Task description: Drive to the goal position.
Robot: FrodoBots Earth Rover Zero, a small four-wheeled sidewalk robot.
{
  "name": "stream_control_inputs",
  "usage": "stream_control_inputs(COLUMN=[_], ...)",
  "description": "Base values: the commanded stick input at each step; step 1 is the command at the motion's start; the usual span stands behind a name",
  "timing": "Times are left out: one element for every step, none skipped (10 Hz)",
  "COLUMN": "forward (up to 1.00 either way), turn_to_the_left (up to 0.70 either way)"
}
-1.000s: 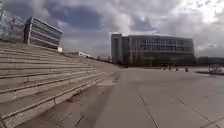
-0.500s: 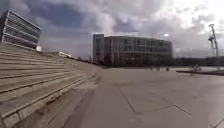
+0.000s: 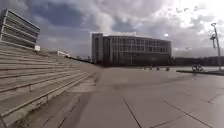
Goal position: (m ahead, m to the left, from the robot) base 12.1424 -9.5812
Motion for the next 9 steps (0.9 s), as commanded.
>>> stream_control_inputs(forward=[0.70, 0.70, 0.70, 0.70, 0.70, 0.70, 0.70, 0.70, 0.70], turn_to_the_left=[0.00, 0.00, 0.00, 0.00, 0.00, 0.00, 0.00, 0.00, 0.00])
